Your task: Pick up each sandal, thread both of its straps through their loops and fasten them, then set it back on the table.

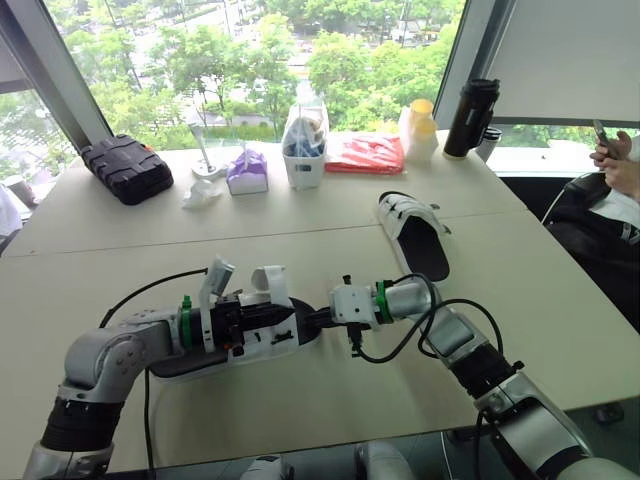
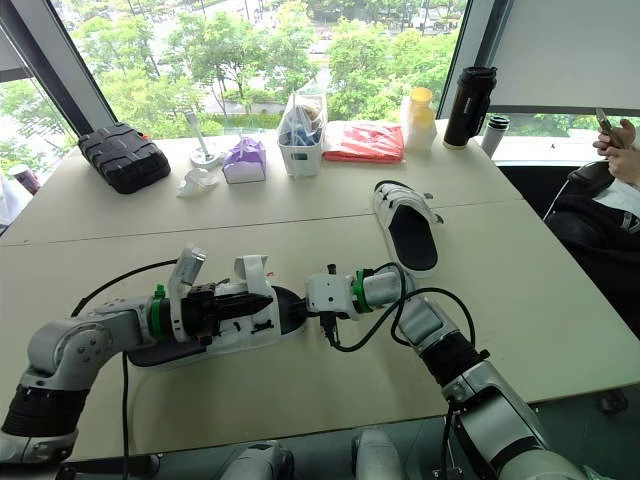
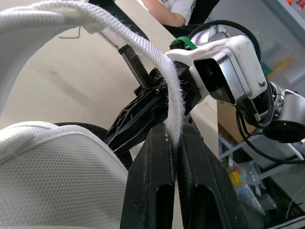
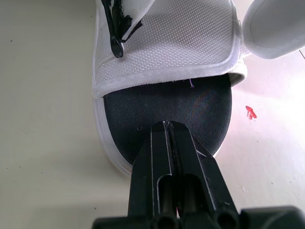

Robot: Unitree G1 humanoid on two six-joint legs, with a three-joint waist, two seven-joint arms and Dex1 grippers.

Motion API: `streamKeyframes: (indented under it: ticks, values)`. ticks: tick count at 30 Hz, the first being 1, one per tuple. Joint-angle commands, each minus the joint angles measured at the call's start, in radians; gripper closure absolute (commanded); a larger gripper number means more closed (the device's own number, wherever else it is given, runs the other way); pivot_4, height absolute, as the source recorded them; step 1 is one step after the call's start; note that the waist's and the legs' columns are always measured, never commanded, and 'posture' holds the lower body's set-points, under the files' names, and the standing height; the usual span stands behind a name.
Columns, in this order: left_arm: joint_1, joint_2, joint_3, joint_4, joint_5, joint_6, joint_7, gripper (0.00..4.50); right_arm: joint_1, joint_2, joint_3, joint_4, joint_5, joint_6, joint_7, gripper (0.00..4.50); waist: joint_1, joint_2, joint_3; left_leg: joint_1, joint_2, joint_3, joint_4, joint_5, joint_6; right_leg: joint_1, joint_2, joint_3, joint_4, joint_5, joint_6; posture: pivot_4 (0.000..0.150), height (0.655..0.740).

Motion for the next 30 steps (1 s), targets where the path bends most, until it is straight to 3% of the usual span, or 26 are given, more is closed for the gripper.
streamKeyframes:
  ticks: [1,12,17,22,25,30]
  values:
    - [0.009,-0.008,0.003,-0.001,-0.013,0.004,-0.007,4.30,0.004,-0.002,0.005,-0.003,-0.014,0.013,-0.001,4.50,0.000,0.000,0.000,0.000,0.000,0.000,0.000,0.000,0.000,0.000,0.000,0.000,0.000,0.000,0.000,0.150,0.7400]
    - [0.006,-0.026,0.081,0.024,-0.118,0.089,0.023,4.30,0.002,0.000,0.007,-0.002,-0.015,0.014,-0.001,4.50,0.000,0.000,0.000,0.000,0.000,0.000,0.000,0.000,0.000,0.000,0.000,0.000,0.000,0.000,0.000,0.150,0.7400]
    - [0.052,0.031,0.005,-0.027,0.006,-0.028,-0.046,4.30,0.003,0.002,0.007,-0.004,-0.014,0.016,-0.002,4.50,-0.001,0.000,0.000,0.000,0.000,0.000,0.000,0.000,0.000,0.000,0.000,0.000,0.000,0.000,0.000,0.150,0.7400]
    - [0.037,0.008,0.010,-0.039,0.074,-0.148,-0.030,4.30,0.005,0.001,0.008,-0.006,-0.013,0.018,-0.001,4.50,0.002,0.000,0.000,0.000,0.000,0.000,0.000,0.000,0.000,0.000,0.000,0.000,0.000,0.000,0.000,0.150,0.7400]
    - [0.024,0.000,0.029,-0.035,0.058,-0.141,-0.019,3.53,0.004,0.001,0.008,-0.005,-0.014,0.016,-0.001,4.50,0.002,0.000,0.000,0.000,0.000,0.000,0.000,0.000,0.000,0.000,0.000,0.000,0.000,0.000,0.000,0.150,0.7400]
    - [0.026,0.017,0.031,-0.046,0.060,-0.136,-0.031,1.07,0.001,0.003,0.009,-0.001,-0.015,0.014,-0.001,4.50,0.002,0.000,0.000,0.000,0.000,0.000,0.000,0.000,0.000,0.000,0.000,0.000,0.000,0.000,0.000,0.150,0.7400]
